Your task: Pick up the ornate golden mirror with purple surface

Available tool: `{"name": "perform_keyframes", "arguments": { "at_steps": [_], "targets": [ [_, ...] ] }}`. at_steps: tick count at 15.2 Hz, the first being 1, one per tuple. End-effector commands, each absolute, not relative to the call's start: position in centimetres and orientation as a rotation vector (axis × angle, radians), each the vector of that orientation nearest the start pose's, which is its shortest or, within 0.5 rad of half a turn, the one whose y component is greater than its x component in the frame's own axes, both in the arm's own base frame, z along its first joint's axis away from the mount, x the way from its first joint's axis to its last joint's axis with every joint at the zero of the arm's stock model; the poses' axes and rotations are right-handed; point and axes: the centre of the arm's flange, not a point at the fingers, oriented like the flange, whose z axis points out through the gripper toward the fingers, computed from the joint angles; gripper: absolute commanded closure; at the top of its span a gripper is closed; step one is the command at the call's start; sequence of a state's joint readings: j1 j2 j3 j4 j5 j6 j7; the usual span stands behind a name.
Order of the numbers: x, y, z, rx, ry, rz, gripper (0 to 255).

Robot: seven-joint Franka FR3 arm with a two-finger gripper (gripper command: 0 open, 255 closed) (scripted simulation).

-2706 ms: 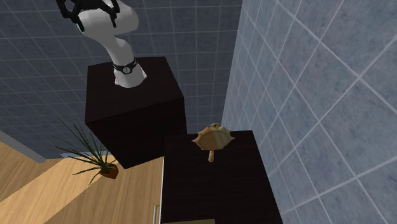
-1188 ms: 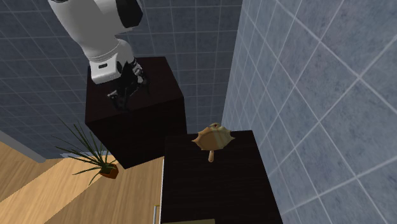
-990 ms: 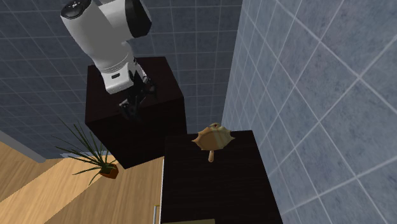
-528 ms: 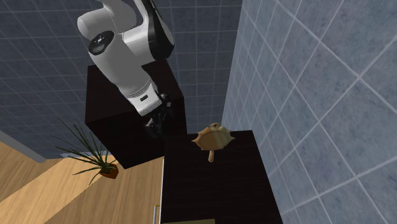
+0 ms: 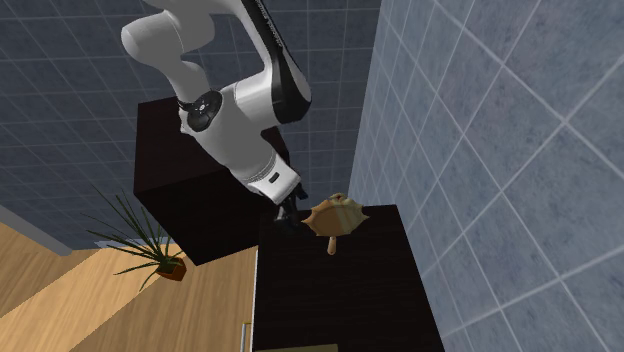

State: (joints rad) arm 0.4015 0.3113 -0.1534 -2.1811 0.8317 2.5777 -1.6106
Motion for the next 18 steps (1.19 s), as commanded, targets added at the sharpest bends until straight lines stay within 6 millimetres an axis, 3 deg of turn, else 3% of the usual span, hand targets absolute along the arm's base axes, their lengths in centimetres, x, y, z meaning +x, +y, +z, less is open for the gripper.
{"name": "perform_keyframes", "arguments": {
  "at_steps": [1,6,8,9,18],
  "targets": [
    [55.4,13.0,24.3,-2.345,-1.583,-0.497,0],
    [55.4,13.0,21.3,-2.345,-1.583,-0.497,0],
    [55.4,13.0,21.3,-2.345,-1.583,-0.497,0],
    [55.4,13.0,21.3,-2.345,-1.583,-0.497,255],
    [55.4,13.0,21.3,-2.345,-1.583,-0.497,255]
  ]
}}
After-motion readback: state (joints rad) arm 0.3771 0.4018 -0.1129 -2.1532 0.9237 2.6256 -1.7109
